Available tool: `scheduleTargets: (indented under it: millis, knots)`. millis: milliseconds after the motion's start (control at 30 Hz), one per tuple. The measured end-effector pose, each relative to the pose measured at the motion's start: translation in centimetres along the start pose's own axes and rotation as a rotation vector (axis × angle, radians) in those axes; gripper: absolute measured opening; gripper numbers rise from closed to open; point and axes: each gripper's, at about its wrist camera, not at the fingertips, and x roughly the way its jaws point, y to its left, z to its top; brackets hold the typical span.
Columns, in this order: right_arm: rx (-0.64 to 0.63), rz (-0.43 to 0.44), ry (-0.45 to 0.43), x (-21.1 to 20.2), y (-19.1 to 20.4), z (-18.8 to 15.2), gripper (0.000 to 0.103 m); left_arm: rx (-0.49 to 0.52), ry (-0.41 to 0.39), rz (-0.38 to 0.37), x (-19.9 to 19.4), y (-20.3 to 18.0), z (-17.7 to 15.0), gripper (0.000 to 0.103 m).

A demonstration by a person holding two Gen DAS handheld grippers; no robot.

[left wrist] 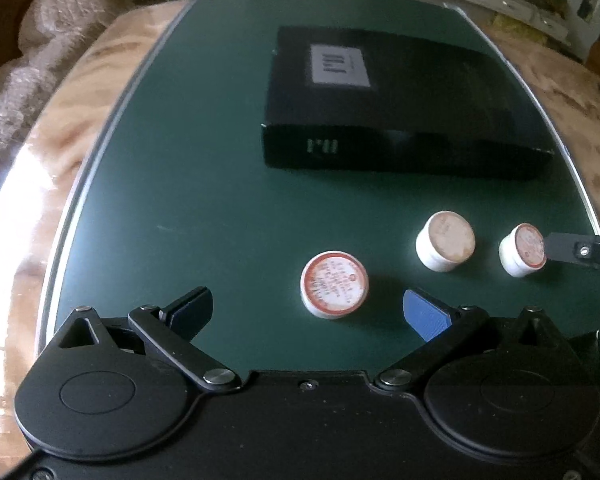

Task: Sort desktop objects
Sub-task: 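Close the left tool around the red-lidded jar, then carry the red-lidded jar into the black tray and open the left tool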

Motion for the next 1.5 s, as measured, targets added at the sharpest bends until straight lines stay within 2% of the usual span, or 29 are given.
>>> scheduleTargets:
  millis: [67,133,233,400,467,533,567,967,1233,1500]
  knots:
    - [0.006,0.009,-0.005,-0.1,-0.2,0.1,0.103,-0.005,0.017,0.016,0.6,-0.1,0.1,0.089]
    - [0.012,0.016,-0.010,-0.3,-0.4,0.2,0.103,-0.015,0.039,0.016,1.3,0.0,0.1,0.072]
    - [0.022,0.025,-0.019,-0.4,-0.6,0.2,0.103,-0.025,0.071,0.008,2.2,0.1,0.3,0.065]
    - [0.026,0.043,-0.027,-0.7,-0.4,0.1,0.103,-0.018,0.084,0.006,3.3,-0.1,0.3,0.062]
    - [0.022,0.052,-0.033,-0.9,-0.3,0.2,0.103,-0.008,0.078,0.018,3.4,-0.3,0.4,0.056]
    - [0.018,0.057,-0.041,-1.1,-0.1,0.2,0.103,-0.003,0.075,0.034,3.2,-0.3,0.4,0.040]
    - [0.016,0.059,-0.045,-1.2,0.1,0.2,0.103,0.000,0.074,0.034,3.2,-0.4,0.4,0.039]
    - [-0.028,0.039,-0.032,-0.5,1.1,-0.3,0.103,0.008,0.034,0.032,2.2,-0.5,-0.1,0.039]
    - [-0.030,0.037,-0.026,-0.4,1.4,-0.8,0.103,0.043,-0.027,0.052,-1.1,-1.0,-0.8,0.038]
    - [-0.029,0.045,-0.035,-1.3,1.8,-1.5,0.103,0.024,-0.057,0.012,-4.8,-1.1,-3.1,0.038]
